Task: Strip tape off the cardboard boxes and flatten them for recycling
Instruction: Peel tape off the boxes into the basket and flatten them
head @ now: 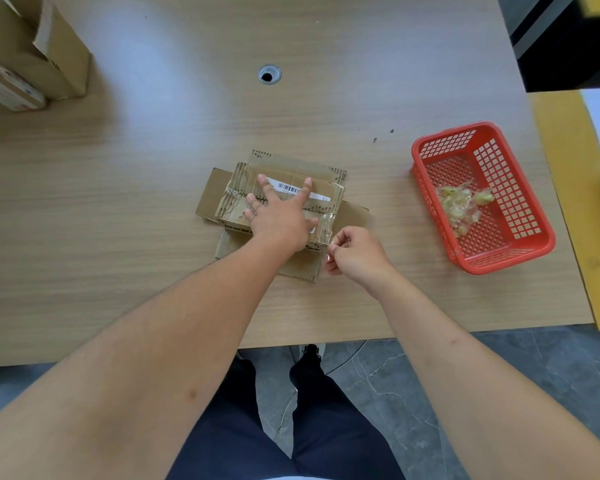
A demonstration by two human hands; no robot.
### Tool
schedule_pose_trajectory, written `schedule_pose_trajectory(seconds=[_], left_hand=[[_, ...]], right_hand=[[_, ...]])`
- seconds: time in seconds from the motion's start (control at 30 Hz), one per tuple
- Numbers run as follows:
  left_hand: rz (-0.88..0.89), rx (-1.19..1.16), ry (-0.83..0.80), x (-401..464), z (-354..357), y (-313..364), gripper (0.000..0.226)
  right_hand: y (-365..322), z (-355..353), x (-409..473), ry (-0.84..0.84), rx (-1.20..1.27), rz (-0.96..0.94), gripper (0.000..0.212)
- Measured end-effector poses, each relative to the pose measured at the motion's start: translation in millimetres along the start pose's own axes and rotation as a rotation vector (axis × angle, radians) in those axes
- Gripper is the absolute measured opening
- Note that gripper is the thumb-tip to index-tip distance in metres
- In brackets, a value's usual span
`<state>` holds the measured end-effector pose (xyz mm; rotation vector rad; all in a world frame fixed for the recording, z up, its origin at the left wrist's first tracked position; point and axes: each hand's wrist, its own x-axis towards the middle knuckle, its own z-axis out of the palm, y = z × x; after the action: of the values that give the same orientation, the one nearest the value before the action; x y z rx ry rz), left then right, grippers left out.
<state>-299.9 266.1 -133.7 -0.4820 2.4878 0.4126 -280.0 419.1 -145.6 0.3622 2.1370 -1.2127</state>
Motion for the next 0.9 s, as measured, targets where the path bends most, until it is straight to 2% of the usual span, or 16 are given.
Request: schedule_pose_trajectory(seconds=[0.07,0.13,0.23,0.3,0.33,0.47,0.57,0.73,0.8,0.9], left_hand=[[0.004,-0.006,-0.001,0,0,0,0.076],[0.005,-0.008,0.001,0,1,-1,0.076],[0.008,-0.02,-0.006,-1,1,-1,0.076],[0.015,-0.035,-0.035,-1,-1,-1,0.081],[0.023,-0.039,-0.057,-1,-2,-1,0.086],[0.046,-0.05,-0.119,0,-8,-5,0.101],[0.049,-0.056,-0.13,0,-10,-7,0.105],[0.042,-0.064,-0.129,0,-8,-6,0.102],[0.041,-0.066,-0.128,1,-7,-7,0.101],[0.039,-0.046,-0.122,1,-5,-8,0.101]], right_hand=[[-3,2,1,0.102,-0.213,-0.096,0.006],[-5,2,-2,0.164,-0.248,-0.161,0.004],[-5,-1,-7,0.132,0.082,-0.113,0.016],[-4,-5,-7,0.052,0.299,-0.044,0.013],[-3,-8,-6,0.03,0.302,-0.036,0.01],[4,-18,-3,-0.028,0.055,-0.177,0.013],[4,-22,-2,-0.065,-0.215,-0.329,0.005],[4,-26,3,0.003,-0.478,-0.481,0.022],[4,-23,8,0.033,-0.543,-0.524,0.018],[3,-20,13,0.107,-0.601,-0.485,0.015]])
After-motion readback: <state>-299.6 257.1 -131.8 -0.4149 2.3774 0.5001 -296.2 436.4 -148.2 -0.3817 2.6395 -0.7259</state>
